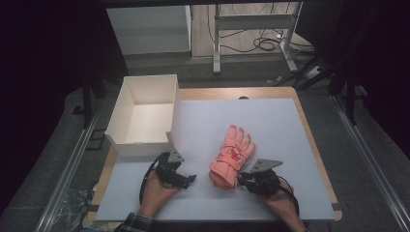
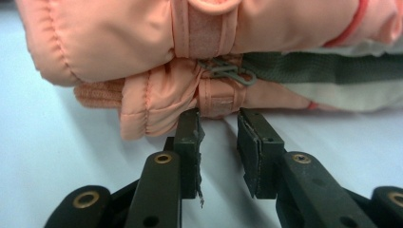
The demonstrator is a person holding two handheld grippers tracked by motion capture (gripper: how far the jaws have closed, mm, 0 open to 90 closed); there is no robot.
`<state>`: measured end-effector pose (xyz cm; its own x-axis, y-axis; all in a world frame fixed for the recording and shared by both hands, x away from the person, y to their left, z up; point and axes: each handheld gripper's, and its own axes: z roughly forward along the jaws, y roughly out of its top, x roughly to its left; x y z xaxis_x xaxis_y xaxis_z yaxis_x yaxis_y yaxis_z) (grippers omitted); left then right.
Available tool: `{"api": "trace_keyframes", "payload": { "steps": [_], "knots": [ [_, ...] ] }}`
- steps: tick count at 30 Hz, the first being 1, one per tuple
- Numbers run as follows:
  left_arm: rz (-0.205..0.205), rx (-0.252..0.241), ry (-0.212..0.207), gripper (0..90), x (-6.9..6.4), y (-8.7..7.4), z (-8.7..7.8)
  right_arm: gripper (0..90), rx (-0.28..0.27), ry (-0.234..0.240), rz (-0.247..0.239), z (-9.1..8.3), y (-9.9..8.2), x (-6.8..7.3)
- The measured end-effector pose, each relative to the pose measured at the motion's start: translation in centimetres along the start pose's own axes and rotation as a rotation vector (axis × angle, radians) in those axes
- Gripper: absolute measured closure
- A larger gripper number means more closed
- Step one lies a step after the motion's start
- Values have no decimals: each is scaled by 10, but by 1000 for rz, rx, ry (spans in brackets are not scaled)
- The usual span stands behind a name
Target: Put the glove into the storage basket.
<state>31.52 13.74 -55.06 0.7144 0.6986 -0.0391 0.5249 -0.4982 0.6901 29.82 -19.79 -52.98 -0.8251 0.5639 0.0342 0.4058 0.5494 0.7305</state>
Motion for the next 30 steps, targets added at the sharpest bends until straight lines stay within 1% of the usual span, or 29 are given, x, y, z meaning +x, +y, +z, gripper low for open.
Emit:
{"api": "trace_keyframes", "payload": {
  "steps": [2, 7, 14, 17, 19, 22, 25, 30],
  "knots": [
    [0, 0, 0, 1, 0, 0, 0, 688, 0, 0, -3, 2, 1, 1],
    [0, 0, 0, 1, 0, 0, 0, 683, 1, 4, -26, 11, 9, 7],
    [0, 0, 0, 1, 0, 0, 0, 681, 5, 3, -45, 24, 19, 13],
    [1, 0, 0, 1, 0, 0, 0, 680, 5, 0, -55, 27, 21, 14],
    [0, 0, 0, 0, 0, 0, 0, 675, 3, 2, -55, 25, 20, 14],
    [0, 0, -1, 0, 0, 0, 0, 666, -6, -11, -46, 20, 17, 12],
    [0, 1, -1, 1, 0, 0, 0, 655, -15, -26, -31, 13, 13, 5],
    [-1, 0, -2, 1, 0, 0, 0, 609, -28, -69, 3, -1, 5, -9]
  ]
}}
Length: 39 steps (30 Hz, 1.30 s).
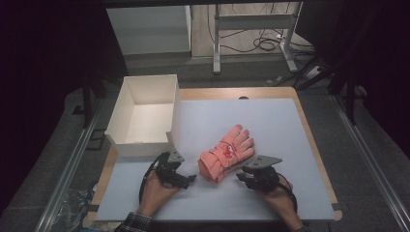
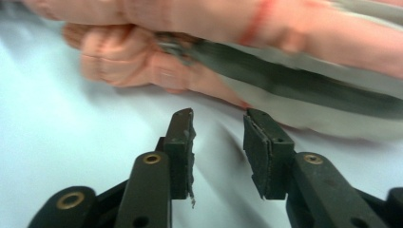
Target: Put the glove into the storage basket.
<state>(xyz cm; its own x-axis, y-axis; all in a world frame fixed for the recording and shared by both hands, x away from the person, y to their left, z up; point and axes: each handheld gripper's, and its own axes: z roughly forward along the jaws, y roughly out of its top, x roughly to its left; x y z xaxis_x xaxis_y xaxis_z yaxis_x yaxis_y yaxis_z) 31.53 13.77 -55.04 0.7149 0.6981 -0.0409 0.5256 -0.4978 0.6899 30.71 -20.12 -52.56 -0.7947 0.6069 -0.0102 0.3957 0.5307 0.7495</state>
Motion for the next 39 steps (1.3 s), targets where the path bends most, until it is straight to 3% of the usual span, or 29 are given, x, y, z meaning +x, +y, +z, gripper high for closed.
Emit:
{"api": "trace_keyframes", "payload": {
  "steps": [11, 17, 23, 27, 39],
  "knots": [
    [-5, -17, -21, 12, 2, -1, -2, 375, -5, -111, 95, -23, -16, -37],
    [-32, -31, -72, 13, 3, -2, -5, 269, 5, -181, 118, -31, -26, -55],
    [-26, -33, -82, 9, -2, 1, -8, 190, 9, -238, 142, -37, -34, -68],
    [-15, -33, -89, 8, -8, 5, -12, 128, 59, -241, 164, -32, -35, -71],
    [21, -13, -121, 0, -24, 30, -32, 120, 55, -244, 163, -32, -36, -71]
  ]
}}
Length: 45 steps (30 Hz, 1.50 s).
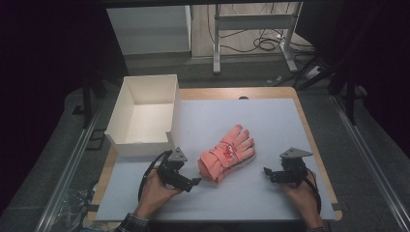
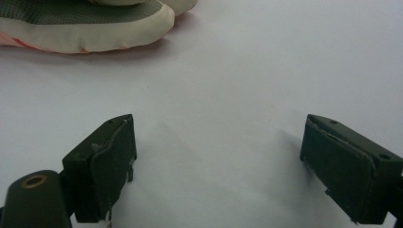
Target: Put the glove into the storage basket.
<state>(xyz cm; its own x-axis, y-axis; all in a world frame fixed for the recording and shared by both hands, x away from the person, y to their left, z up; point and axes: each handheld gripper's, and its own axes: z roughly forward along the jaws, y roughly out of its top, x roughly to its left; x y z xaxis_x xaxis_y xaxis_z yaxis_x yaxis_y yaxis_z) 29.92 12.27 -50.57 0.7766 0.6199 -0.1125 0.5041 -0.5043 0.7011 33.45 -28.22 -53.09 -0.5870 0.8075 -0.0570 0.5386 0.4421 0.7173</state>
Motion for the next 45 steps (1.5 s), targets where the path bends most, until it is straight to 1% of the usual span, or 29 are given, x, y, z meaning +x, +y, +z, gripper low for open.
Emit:
{"api": "trace_keyframes", "payload": {
  "steps": [1, 3, 8, 14, 18, 22, 24, 26, 29, 31, 33, 37, 39, 41, 45],
  "knots": [
    [0, -1, -1, 0, -1, 3, -1, 120, -1, 0, 0, 0, 0, 0],
    [13, 9, -4, 0, -3, 9, -3, 120, -1, -1, 1, 0, 0, 0],
    [19, 21, -19, 0, -7, 27, -6, 120, -3, -2, 1, 0, 0, 0],
    [34, 49, -31, 0, -9, 53, -3, 120, -4, -1, 2, 0, 0, 0],
    [43, 69, -35, 0, -9, 71, 6, 120, -2, -1, 2, 0, 0, 0],
    [66, 97, -40, 0, -12, 87, 20, 120, -3, 0, 3, 0, 0, 0],
    [90, 122, -35, 0, -13, 94, 28, 120, -3, -1, 2, 0, -1, 0],
    [94, 136, -25, 0, -14, 99, 35, 120, -3, -1, 3, 0, -1, 0],
    [97, 156, -22, 0, -15, 104, 46, 120, -2, -1, 4, 0, -1, 0],
    [98, 166, -29, 0, -16, 105, 54, 120, -2, 0, 4, 0, -1, 0],
    [101, 185, -17, 0, -19, 105, 62, 120, -2, 0, 3, 0, -1, 0],
    [123, 227, -3, 0, -21, 103, 77, 120, -2, -2, 3, 0, -1, 0],
    [125, 244, 3, 0, -22, 101, 84, 120, -4, -1, 1, 0, -1, 0],
    [131, 259, 21, 0, -23, 99, 89, 120, -4, -1, 2, 0, -1, 0],
    [130, 282, 31, 0, -24, 96, 98, 120, -4, -1, 2, 0, -1, 0]
  ]
}}
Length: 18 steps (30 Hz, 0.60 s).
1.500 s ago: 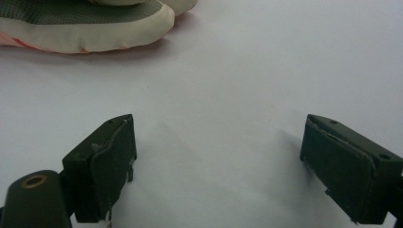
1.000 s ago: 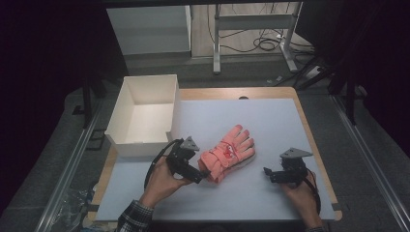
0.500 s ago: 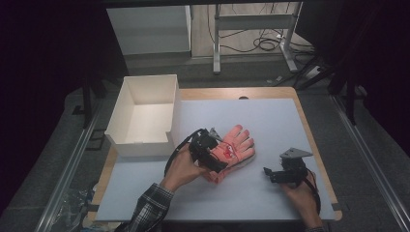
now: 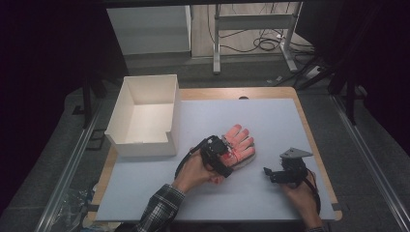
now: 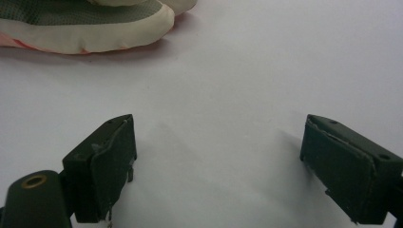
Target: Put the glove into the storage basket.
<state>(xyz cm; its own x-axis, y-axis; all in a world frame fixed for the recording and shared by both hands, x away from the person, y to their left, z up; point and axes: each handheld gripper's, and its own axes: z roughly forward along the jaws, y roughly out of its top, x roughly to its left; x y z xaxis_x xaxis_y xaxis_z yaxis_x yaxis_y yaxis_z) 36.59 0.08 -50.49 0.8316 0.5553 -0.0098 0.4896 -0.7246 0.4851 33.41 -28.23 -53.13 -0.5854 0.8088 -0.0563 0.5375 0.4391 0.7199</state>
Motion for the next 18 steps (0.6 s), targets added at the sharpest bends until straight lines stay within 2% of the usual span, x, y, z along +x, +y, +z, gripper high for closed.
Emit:
{"api": "trace_keyframes", "payload": {
  "steps": [3, 10, 12, 16, 18],
  "knots": [
    [0, 6, 5, 4, -2, -2, 6, 120, 0, 0, 0, 0, 0, 0],
    [14, 32, 16, 83, -8, -3, 13, 120, 0, -1, -1, 0, 0, 0],
    [5, 28, -1, 136, -8, -4, 11, 120, 0, -1, -1, 0, 0, 0],
    [2, 23, -23, 333, -9, -3, 5, 120, 0, -1, -2, 0, 0, 0],
    [-4, 21, -38, 402, -8, -3, 4, 120, 0, -1, -1, 0, 0, 0]
  ]
}}
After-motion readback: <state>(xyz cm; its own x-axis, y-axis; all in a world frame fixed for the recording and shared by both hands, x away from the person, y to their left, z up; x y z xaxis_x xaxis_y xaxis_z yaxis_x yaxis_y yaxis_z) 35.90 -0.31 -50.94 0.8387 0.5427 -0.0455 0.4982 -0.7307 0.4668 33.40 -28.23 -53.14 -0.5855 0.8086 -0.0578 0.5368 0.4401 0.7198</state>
